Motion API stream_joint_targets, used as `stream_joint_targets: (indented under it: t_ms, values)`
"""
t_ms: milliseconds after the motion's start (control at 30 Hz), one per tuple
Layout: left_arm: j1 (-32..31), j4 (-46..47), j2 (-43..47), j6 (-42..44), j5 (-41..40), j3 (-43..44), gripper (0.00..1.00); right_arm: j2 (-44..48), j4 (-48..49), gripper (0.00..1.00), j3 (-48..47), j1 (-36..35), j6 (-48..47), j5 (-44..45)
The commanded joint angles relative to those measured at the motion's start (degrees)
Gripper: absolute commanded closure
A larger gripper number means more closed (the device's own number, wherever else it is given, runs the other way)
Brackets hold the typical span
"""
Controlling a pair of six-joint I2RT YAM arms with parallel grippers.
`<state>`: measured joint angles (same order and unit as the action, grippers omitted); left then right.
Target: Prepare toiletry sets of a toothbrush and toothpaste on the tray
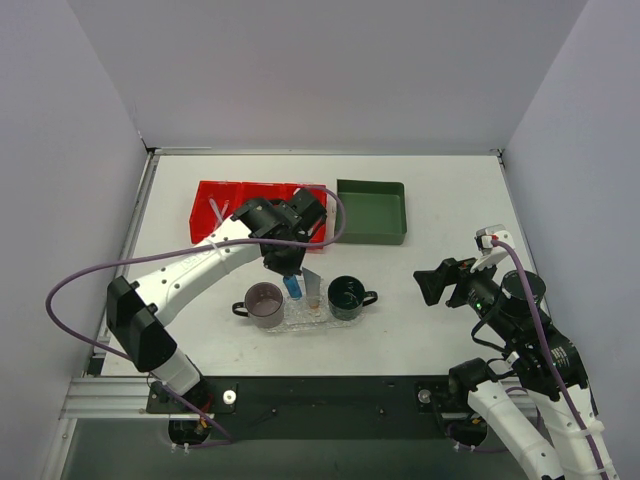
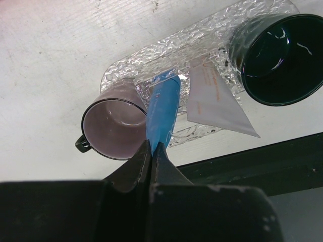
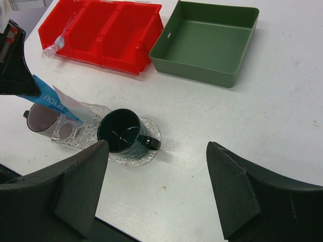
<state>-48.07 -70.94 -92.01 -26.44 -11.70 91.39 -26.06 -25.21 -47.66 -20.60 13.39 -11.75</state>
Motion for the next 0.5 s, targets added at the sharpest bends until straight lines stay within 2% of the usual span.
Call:
stream_joint_targets:
  t_ms: [0, 467]
  values:
    - [-0.18, 0.63, -0.54, 0.68, -0.07, 2.38, 0.98, -0.74, 0.69, 0.27, 0.46, 0.30, 0.15, 0.50]
    - [-0.27, 2.56, -1.86, 0.86, -0.42, 0.63, 0.92, -0.65, 0.60, 0.27, 0.55, 0.30, 0.15, 0.41]
